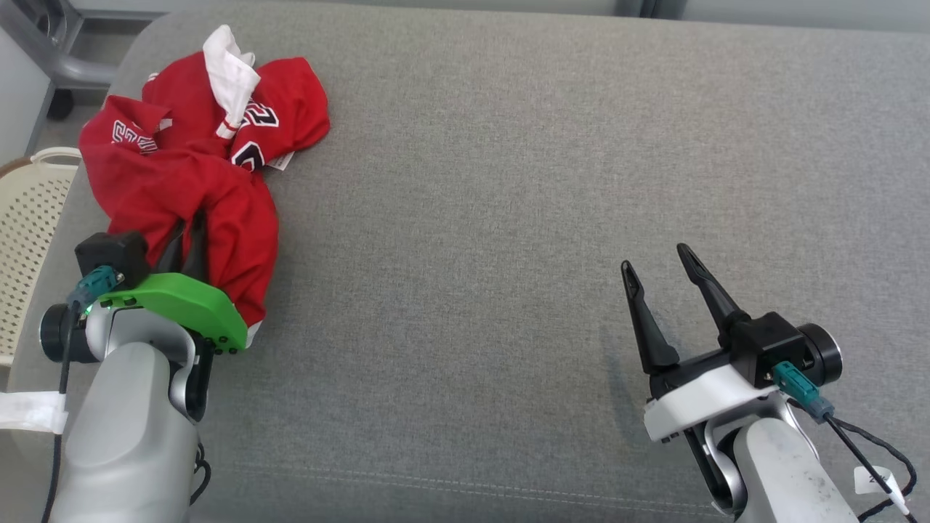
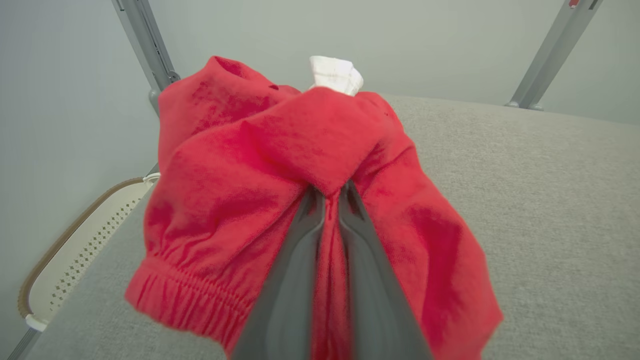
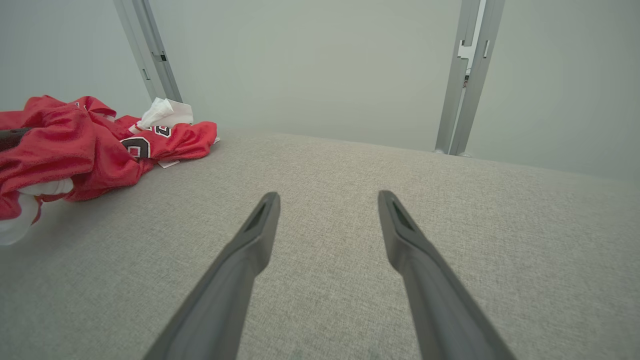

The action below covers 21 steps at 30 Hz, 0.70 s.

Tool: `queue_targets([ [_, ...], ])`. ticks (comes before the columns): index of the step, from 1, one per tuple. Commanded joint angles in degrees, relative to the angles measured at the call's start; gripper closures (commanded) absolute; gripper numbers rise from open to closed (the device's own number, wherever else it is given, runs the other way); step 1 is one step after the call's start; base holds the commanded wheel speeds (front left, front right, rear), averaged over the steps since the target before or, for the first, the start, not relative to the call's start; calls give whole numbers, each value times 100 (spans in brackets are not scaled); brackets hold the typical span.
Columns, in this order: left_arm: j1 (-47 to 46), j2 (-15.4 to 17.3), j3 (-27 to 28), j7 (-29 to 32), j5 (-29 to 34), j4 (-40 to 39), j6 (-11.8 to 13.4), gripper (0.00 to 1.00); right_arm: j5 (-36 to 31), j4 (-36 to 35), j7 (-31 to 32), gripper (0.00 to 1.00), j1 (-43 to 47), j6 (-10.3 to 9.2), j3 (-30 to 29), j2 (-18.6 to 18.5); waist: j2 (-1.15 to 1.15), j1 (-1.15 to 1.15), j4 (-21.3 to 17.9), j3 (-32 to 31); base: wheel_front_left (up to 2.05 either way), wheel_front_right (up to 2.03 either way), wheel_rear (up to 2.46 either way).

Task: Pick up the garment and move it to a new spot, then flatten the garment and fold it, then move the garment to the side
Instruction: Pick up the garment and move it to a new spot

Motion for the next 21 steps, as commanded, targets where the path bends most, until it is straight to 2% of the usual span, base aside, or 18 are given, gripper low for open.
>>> queue_targets([
  [1, 86, -29, -53, 32, -68, -147, -38, 100, 33, 19, -17, 0, 116, 0, -2, -25, 0, 0, -116, -390, 0, 0, 0],
  [12, 464, -219, -546, 386, -257, -1889, -39, 100, 173, 84, -17, 0, 464, 0, -40, -24, 0, 0, -632, -964, 0, 0, 0],
  [21, 119, -369, -1237, 630, 213, -2582, -9, 100, 213, 84, -17, 0, 475, 0, 46, -24, 0, 0, -1229, -988, 0, 0, 0],
])
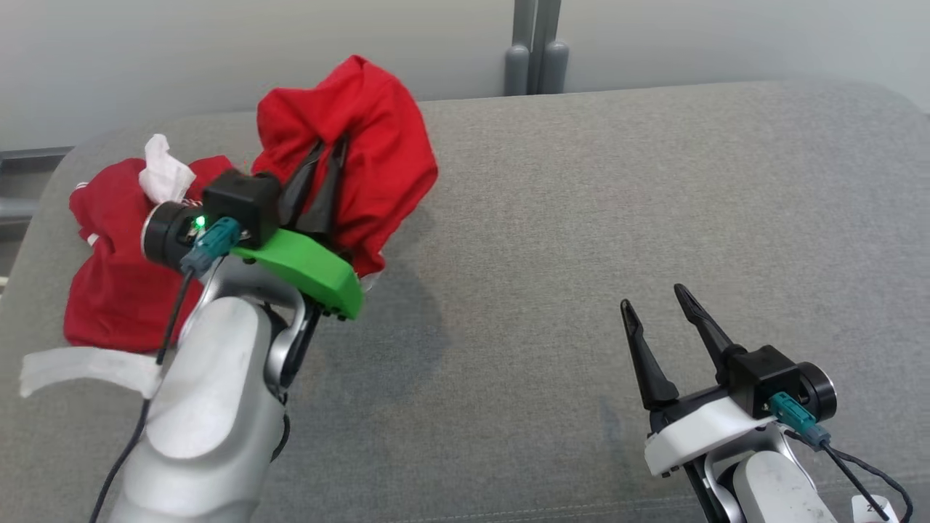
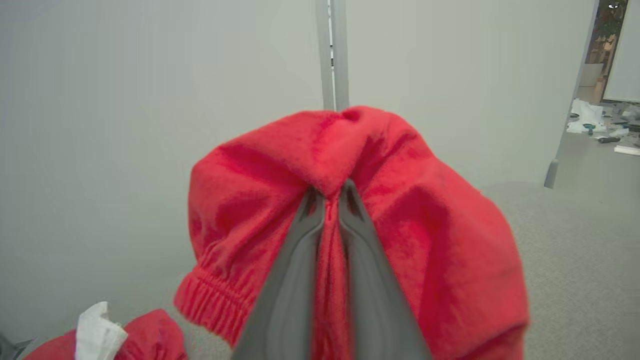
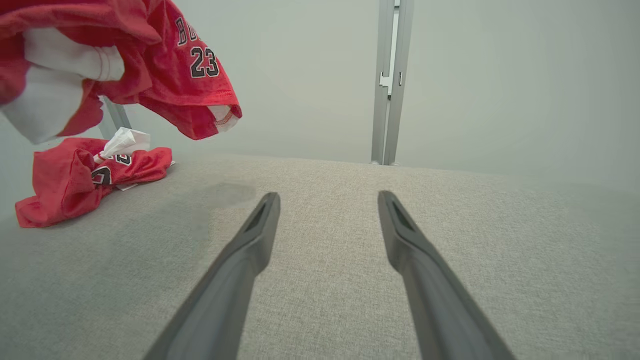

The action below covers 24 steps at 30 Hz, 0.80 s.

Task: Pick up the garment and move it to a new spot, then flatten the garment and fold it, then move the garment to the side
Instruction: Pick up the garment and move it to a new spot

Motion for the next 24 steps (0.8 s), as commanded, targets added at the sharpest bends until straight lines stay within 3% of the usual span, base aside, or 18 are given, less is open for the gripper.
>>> queue_targets([
  [1, -131, -58, -137, 18, 91, -57, -5, 100, 41, 1, -18, 0, 24, 0, 10, -21, 0, 0, -345, -12, 0, 0, 0],
  [13, -1159, -99, -1722, -384, 523, 392, -26, 100, 51, -58, -18, 0, -230, 0, 41, -19, 0, 0, -1383, 467, 0, 0, 0],
  [24, -1721, -24, -2989, -861, 393, 1779, -16, 100, 227, -168, -18, 0, -437, 0, 163, -16, 0, 0, -1981, 1068, 0, 0, 0],
])
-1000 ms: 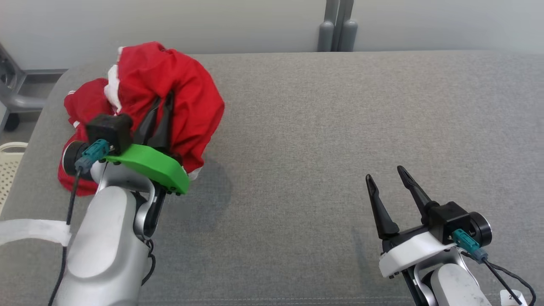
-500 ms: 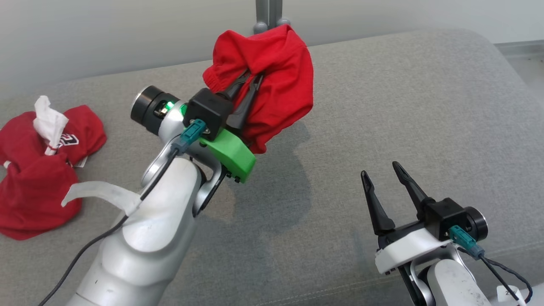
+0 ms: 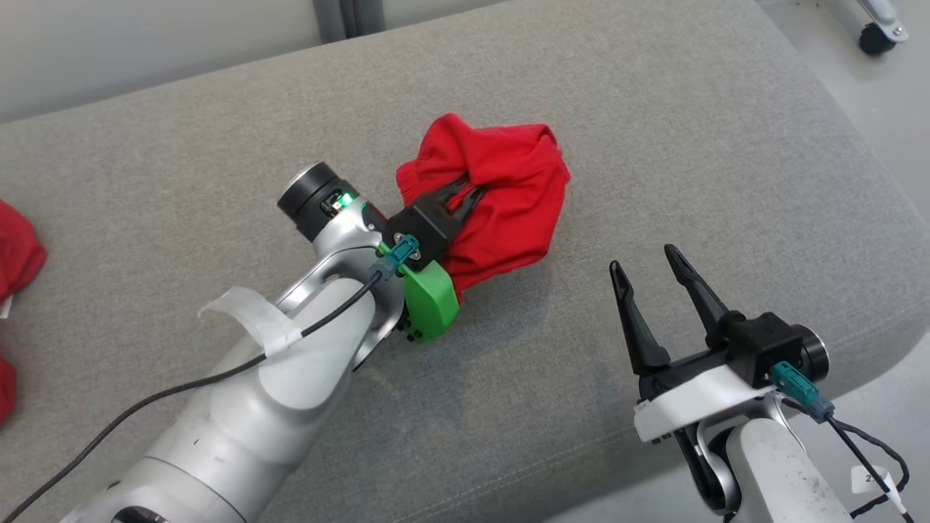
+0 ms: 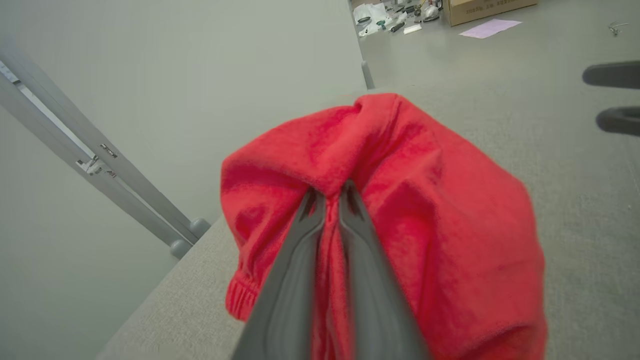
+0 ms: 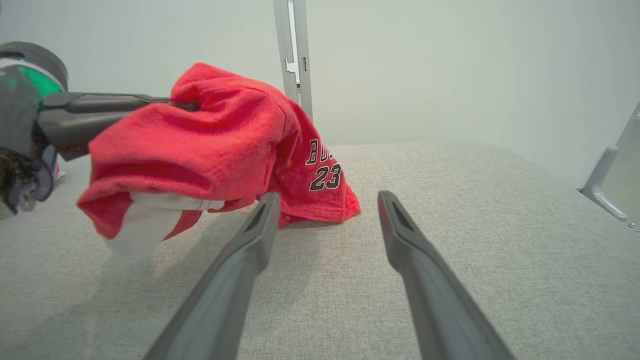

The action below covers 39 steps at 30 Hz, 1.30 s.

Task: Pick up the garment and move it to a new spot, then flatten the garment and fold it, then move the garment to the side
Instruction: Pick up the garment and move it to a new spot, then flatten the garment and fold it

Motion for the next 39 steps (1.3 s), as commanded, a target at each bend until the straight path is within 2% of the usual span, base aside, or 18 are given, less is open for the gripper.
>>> queue_targets([
  [1, -111, 49, -20, -20, -26, 88, 17, 100, 36, -24, -17, 0, -54, 0, 5, -12, 0, 0, -334, 349, 0, 0, 0],
  [10, -310, 76, -320, -121, 94, 1478, 89, 100, 133, -53, -17, 0, -119, 0, -69, -12, 0, 0, -393, 581, 0, 0, 0],
  [11, -332, 64, -352, -132, 136, 1584, 115, 81, 139, -44, -17, 0, -122, 0, -70, -12, 0, 0, -370, 579, 0, 0, 0],
  [12, -349, 40, -364, -140, 142, 1665, 132, 52, 144, -35, -17, 0, -128, 0, -78, -12, 0, 0, -337, 571, 0, 0, 0],
  [13, -373, 20, -363, -145, 142, 1758, 162, 10, 142, -26, -17, 0, -134, 0, -77, -12, 0, 0, -305, 559, 0, 0, 0],
  [14, -397, 1, -368, -152, 145, 1827, 174, 0, 140, -16, -17, 0, -140, 0, -77, -11, 0, 0, -273, 544, 0, 0, 0],
  [20, -241, -215, -96, -169, -246, 2032, 216, 0, 70, 32, -17, 0, -147, 0, -134, -16, 0, 0, -22, 375, 0, 0, 0],
  [30, 626, -371, 1007, -170, -1430, 1009, 116, 0, -67, 118, -17, 0, 46, 0, -303, -15, 0, 0, 442, -77, 0, 0, 0],
  [35, 1093, -382, 1316, -171, -1796, 894, 97, 0, -137, 167, -17, 0, 151, 0, -321, -15, 0, 0, 596, -325, 0, 0, 0],
  [39, 1255, -394, 1345, -155, -1973, 1062, 67, 0, -158, 186, -18, 0, 145, 0, -297, -15, 0, 0, 597, -403, 0, 0, 0],
])
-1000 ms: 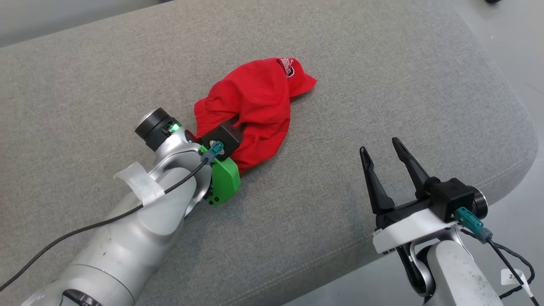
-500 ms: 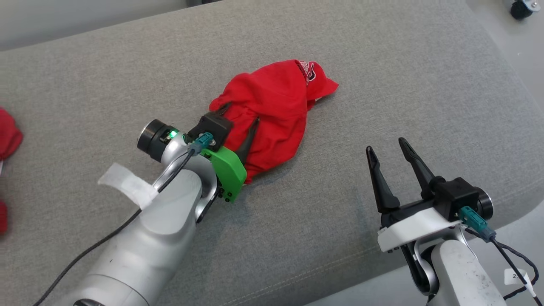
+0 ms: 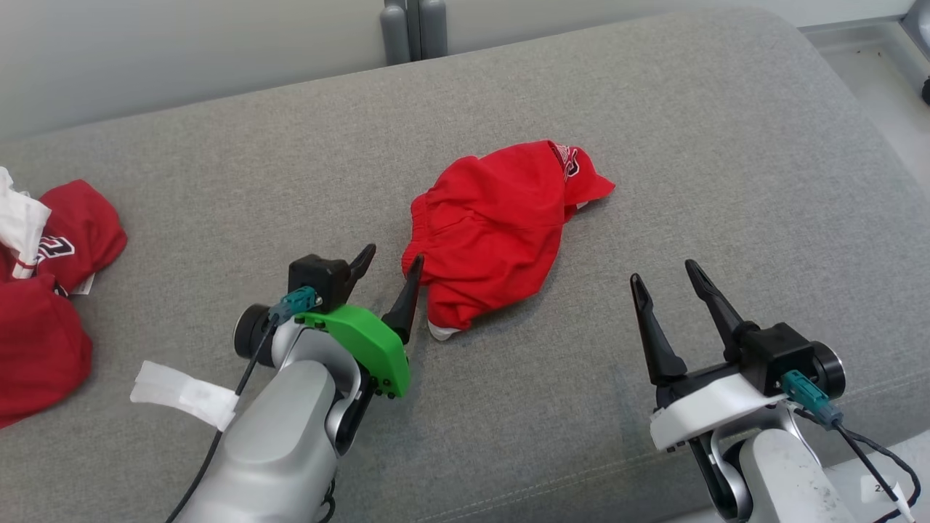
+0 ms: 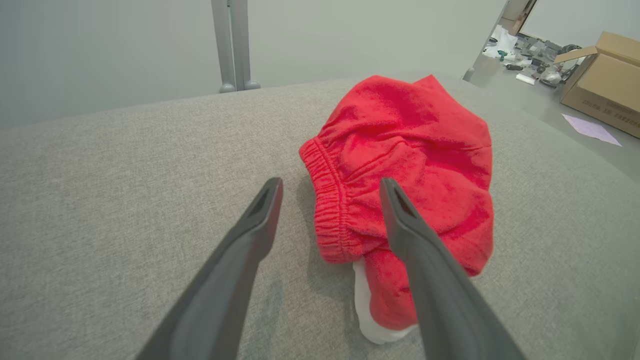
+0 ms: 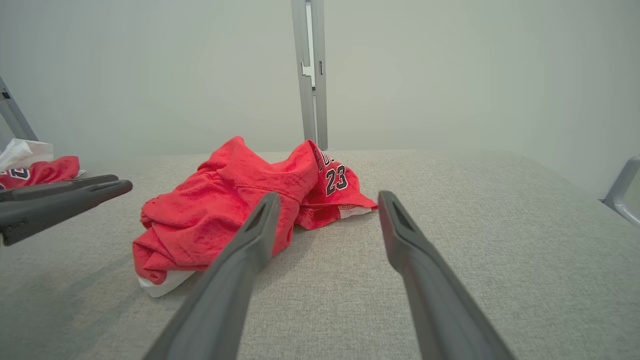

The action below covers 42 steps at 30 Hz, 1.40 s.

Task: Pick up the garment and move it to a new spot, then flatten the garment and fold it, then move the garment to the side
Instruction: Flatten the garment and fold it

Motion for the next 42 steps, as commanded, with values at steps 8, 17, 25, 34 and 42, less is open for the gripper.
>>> queue_targets([
  [8, 121, -11, -34, 219, -541, 341, -86, 0, -99, -23, -17, 0, 15, 0, 39, -18, 0, 0, -124, -33, 0, 0, 0],
  [17, -149, 73, -233, 256, -877, 560, -91, 0, -136, -74, -17, 0, -96, 0, 40, -17, 0, 0, -461, 274, 0, 0, 0],
  [25, -352, 98, -668, 112, -924, 393, -92, 100, -134, -69, -17, 0, -82, 0, -21, -17, 0, 0, -538, 340, 0, 0, 0],
  [34, -764, 20, -1061, -20, -699, -188, -89, 100, -59, -26, -17, 0, -38, 0, 125, -18, 0, 0, -531, 163, 0, 0, 0],
  [42, -1268, -32, -1637, 214, -617, -818, 83, 100, -9, 17, -18, 0, -7, 0, 176, -17, 0, 0, -681, 102, 0, 0, 0],
])
